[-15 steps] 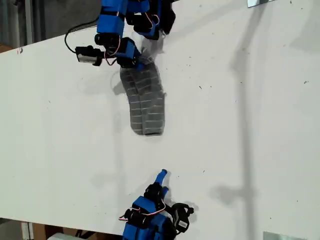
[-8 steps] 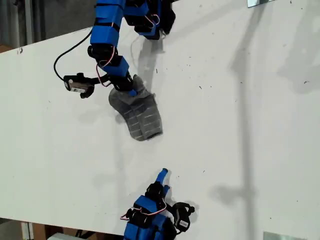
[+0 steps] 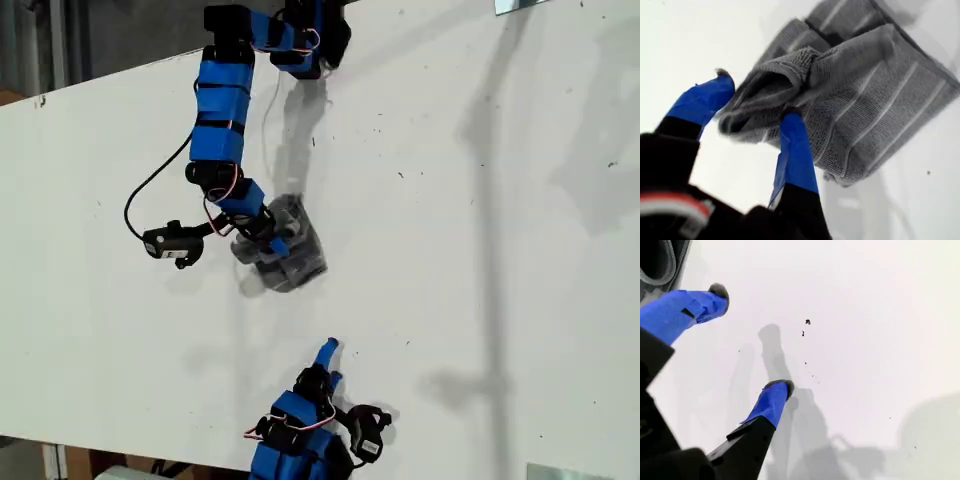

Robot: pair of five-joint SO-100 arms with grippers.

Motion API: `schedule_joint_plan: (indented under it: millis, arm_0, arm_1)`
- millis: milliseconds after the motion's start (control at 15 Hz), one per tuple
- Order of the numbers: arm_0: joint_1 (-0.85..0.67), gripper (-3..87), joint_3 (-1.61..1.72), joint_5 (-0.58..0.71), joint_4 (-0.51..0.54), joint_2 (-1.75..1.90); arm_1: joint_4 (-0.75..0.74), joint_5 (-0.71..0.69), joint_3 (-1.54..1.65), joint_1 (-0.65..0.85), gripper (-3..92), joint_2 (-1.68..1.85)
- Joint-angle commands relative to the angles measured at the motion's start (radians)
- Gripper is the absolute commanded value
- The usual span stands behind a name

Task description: Grasp corners of a square towel and fold twice.

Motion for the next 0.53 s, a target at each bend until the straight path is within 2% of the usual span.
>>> schedule_joint_plan:
  millis: [0,67,267,333,467]
  arm_0:
    - [0.009,31.6,-0.006,-0.008,-0.021,0.021]
    - [0.009,31.6,-0.006,-0.006,-0.023,0.021]
    - [-0.002,31.2,0.0,-0.002,0.002,0.038]
    - [-0.018,30.9,0.021,0.0,0.034,0.089]
    - [-0.061,30.6,0.109,-0.005,0.133,0.308]
  arm_1:
    - [-0.021,-0.031,-0.041,-0.006,28.9,0.091]
    - [-0.005,-0.012,0.011,0.011,30.2,0.143]
    - [0.029,0.198,0.413,0.084,31.1,0.413]
    - [0.006,0.287,0.592,0.063,31.6,0.549]
    - [-0.005,0.552,0.95,-0.028,34.0,0.876]
